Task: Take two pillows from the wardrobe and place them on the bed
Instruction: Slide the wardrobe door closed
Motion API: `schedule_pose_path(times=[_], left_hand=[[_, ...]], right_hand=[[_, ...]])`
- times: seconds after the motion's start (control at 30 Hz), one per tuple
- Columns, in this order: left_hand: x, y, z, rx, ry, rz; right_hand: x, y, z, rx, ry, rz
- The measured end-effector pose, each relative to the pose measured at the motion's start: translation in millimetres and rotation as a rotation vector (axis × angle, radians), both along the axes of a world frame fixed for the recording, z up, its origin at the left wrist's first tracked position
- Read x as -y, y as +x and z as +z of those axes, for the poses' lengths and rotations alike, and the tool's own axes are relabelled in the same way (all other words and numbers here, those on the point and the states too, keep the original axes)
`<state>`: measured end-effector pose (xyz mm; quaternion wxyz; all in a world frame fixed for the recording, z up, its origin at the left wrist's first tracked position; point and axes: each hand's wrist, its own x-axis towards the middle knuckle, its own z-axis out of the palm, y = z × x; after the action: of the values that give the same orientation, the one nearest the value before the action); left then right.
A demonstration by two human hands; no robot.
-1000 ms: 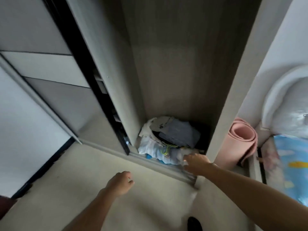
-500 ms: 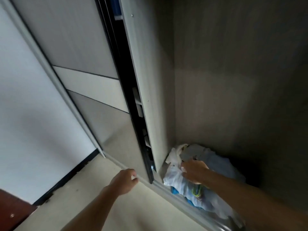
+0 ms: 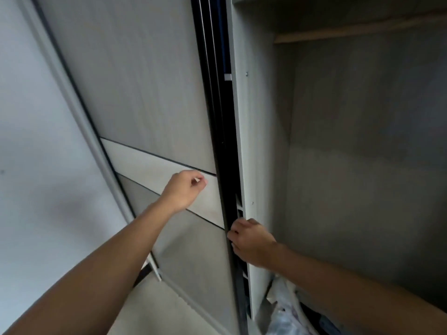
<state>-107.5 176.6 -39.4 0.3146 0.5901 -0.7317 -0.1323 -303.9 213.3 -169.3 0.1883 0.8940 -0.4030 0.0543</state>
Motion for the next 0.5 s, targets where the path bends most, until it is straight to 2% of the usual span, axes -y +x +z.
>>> schedule_pose_path(times=[0.1, 0.17, 0.3, 0.5], left_hand=[[38.0, 0.7, 37.2, -0.076, -0.161, -0.121], [55.0, -2.2, 54.8, -0.138, -0.193, -0.224], [68.0, -7.1, 69.1, -0.08, -0.262, -0.43], [69.7, -12.9, 69.8, -0.066, -0.383, -0.48]], right_hand=[[24.7, 30.7, 5.5, 0.046, -0.054, 0.041], [39.6, 44.8, 7.2, 0.071, -0.072, -0.013], [59.0, 54.4, 5.0, 0.057, -0.091, -0.037], [50.2, 47.4, -4.5, 0.021, -0.076, -0.063]])
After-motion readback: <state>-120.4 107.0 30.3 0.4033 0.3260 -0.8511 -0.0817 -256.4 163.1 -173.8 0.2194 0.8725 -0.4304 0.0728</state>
